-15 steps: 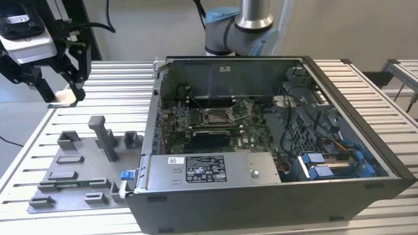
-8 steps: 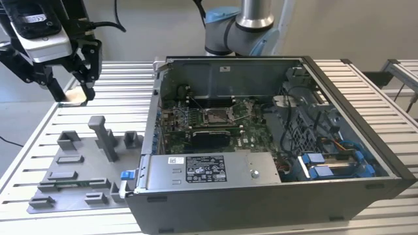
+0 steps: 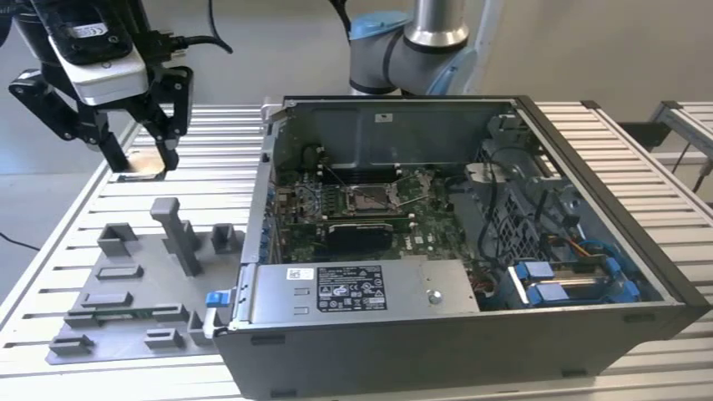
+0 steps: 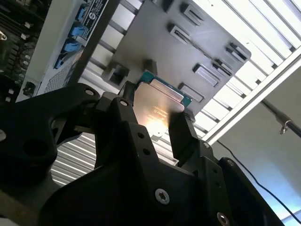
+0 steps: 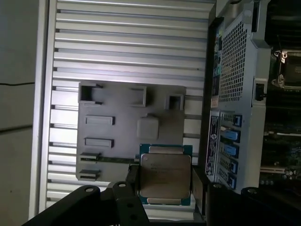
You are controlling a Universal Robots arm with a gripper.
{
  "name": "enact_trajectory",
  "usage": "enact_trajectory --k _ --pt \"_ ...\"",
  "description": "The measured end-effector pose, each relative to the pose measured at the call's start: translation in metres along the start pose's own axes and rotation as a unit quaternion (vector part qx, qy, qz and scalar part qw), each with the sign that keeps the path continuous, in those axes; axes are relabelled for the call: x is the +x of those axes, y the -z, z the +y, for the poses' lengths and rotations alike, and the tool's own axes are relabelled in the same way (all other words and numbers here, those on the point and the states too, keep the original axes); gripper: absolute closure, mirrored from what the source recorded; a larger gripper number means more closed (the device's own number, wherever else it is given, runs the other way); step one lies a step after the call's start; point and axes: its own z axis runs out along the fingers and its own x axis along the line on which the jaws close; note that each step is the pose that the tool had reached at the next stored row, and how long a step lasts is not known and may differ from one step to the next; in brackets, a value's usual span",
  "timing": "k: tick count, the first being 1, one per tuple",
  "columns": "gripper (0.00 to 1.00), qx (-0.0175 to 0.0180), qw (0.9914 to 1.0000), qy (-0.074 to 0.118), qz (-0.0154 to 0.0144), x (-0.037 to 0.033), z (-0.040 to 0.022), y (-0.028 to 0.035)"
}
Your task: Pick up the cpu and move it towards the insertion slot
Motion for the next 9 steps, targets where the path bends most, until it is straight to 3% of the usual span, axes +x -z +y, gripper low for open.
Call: enact_trajectory --k 9 --pt "1.00 0.0000 1.00000 0.000 0.0001 -0.0226 -0.0011 0.0011"
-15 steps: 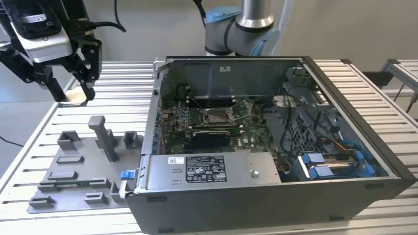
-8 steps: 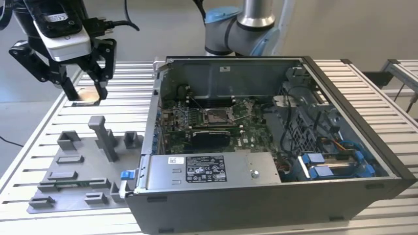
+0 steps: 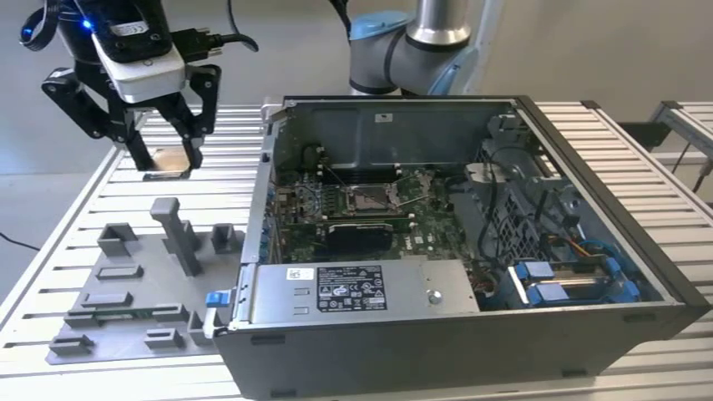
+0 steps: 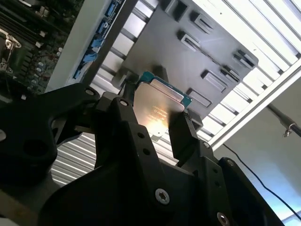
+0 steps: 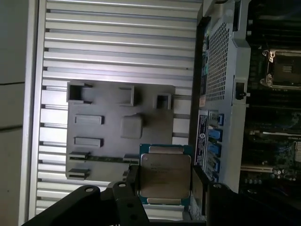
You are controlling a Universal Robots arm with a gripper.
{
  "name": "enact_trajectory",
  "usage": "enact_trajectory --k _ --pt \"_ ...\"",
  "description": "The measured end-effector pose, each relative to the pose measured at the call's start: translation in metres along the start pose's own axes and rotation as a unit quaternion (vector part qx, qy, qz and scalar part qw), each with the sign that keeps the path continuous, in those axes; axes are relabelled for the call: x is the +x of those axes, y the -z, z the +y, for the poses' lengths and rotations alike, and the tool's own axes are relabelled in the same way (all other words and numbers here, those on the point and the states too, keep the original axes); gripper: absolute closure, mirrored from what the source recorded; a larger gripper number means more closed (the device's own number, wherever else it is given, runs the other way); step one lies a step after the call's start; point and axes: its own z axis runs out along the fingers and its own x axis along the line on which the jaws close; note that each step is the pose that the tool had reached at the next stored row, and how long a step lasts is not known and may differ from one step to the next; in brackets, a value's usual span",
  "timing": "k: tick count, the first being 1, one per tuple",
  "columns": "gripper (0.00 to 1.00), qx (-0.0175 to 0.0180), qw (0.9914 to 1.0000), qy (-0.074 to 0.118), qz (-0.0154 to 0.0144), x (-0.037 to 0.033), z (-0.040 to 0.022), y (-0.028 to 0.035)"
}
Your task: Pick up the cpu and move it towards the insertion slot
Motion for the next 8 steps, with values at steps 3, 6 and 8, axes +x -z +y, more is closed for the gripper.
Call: enact_trajectory --k 3,6,8 --pt "1.00 0.0000 1.00000 0.000 0.0001 -0.0077 -0.0004 0.0004" --pt "1.00 0.0000 1.00000 0.000 0.0001 -0.0160 -0.0008 0.0008" --pt "1.00 0.0000 1.00000 0.000 0.0001 -0.0216 -0.0011 0.0011"
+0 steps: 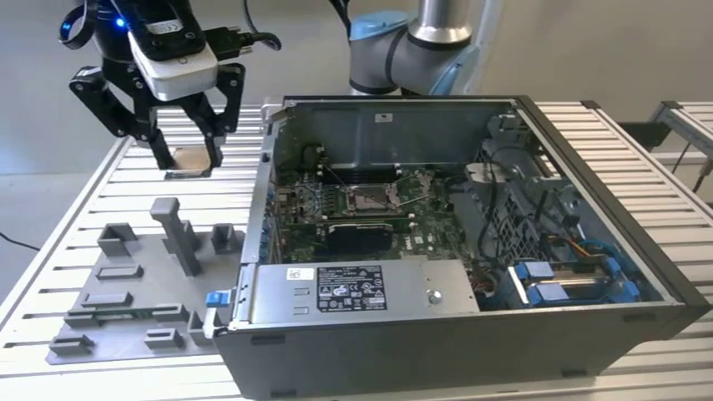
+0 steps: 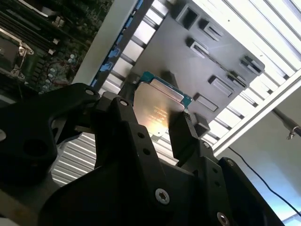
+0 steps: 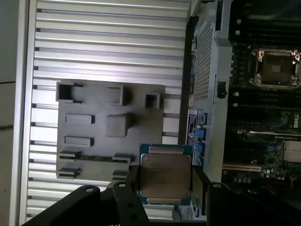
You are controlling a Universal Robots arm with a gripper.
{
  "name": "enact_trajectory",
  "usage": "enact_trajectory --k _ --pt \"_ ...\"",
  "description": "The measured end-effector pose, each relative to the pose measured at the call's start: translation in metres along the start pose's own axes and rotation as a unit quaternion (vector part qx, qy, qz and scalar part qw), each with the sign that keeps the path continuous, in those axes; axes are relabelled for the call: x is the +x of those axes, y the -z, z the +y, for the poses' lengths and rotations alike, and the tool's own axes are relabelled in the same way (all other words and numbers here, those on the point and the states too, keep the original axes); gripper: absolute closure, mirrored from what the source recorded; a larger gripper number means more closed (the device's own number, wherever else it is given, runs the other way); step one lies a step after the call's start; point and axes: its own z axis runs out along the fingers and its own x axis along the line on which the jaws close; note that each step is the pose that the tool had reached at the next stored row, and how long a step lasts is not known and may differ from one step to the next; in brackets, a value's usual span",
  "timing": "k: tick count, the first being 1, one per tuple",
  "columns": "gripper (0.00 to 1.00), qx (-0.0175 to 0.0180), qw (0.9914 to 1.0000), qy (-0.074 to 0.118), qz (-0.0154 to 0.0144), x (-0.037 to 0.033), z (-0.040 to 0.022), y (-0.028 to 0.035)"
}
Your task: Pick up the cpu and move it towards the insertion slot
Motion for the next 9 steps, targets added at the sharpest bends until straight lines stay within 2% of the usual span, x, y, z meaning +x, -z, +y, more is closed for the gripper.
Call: enact_trajectory --k 9 --pt "1.00 0.0000 1.00000 0.000 0.0001 -0.0286 -0.0015 0.0012"
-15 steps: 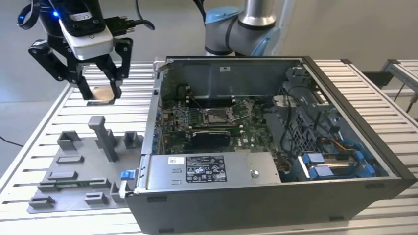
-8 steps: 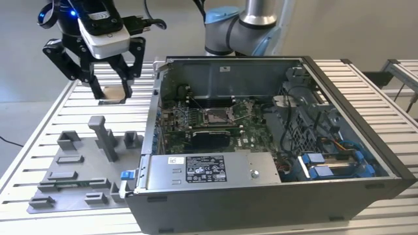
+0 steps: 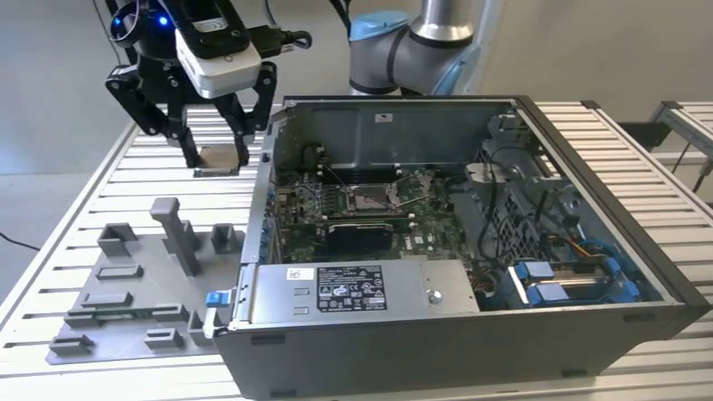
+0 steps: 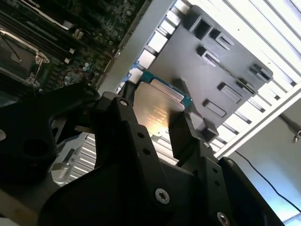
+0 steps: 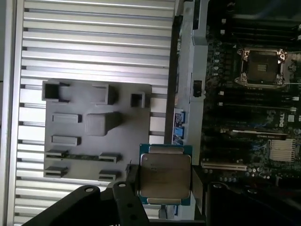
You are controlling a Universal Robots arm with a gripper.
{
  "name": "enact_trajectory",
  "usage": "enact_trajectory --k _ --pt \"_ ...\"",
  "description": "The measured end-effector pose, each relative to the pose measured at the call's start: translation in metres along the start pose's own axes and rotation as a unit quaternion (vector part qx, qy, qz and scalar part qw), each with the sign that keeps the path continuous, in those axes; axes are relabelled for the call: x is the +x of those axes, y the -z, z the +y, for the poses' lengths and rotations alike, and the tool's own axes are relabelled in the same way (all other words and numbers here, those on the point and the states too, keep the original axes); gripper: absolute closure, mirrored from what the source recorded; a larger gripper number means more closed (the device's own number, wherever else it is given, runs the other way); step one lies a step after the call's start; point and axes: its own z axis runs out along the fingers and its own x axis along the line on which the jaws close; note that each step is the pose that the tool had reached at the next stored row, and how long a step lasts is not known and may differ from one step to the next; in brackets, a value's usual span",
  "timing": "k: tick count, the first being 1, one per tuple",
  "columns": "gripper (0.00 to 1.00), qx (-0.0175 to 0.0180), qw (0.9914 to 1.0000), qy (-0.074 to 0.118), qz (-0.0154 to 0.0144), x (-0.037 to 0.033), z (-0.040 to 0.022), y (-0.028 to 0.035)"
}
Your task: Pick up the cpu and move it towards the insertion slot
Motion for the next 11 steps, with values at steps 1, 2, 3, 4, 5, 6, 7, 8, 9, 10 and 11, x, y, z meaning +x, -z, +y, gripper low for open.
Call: enact_trajectory --k 1,2,3,4,5,6,7,8,9,10,11 --pt "1.00 0.0000 1.00000 0.000 0.0000 -0.0033 -0.0002 0.0002" --pt "1.00 0.0000 1.00000 0.000 0.0000 -0.0062 -0.0003 0.0003" --pt "1.00 0.0000 1.00000 0.000 0.0001 -0.0094 -0.0005 0.0004" --pt "1.00 0.0000 1.00000 0.000 0.0000 -0.0127 -0.0006 0.0006" --pt "1.00 0.0000 1.00000 0.000 0.0001 -0.0158 -0.0008 0.0007" --pt "1.00 0.0000 1.00000 0.000 0.0001 -0.0190 -0.0009 0.0009" --pt "1.00 0.0001 1.00000 0.000 0.0001 -0.0222 -0.0011 0.0010" --pt "1.00 0.0000 1.00000 0.000 0.0001 -0.0253 -0.0012 0.0011" --pt "1.00 0.0000 1.00000 0.000 0.0001 -0.0285 -0.0014 0.0013" --pt "1.00 0.0001 1.00000 0.000 0.0001 -0.0318 -0.0016 0.0014" --pt "1.00 0.0000 1.00000 0.000 0.0001 -0.0349 -0.0018 0.0015"
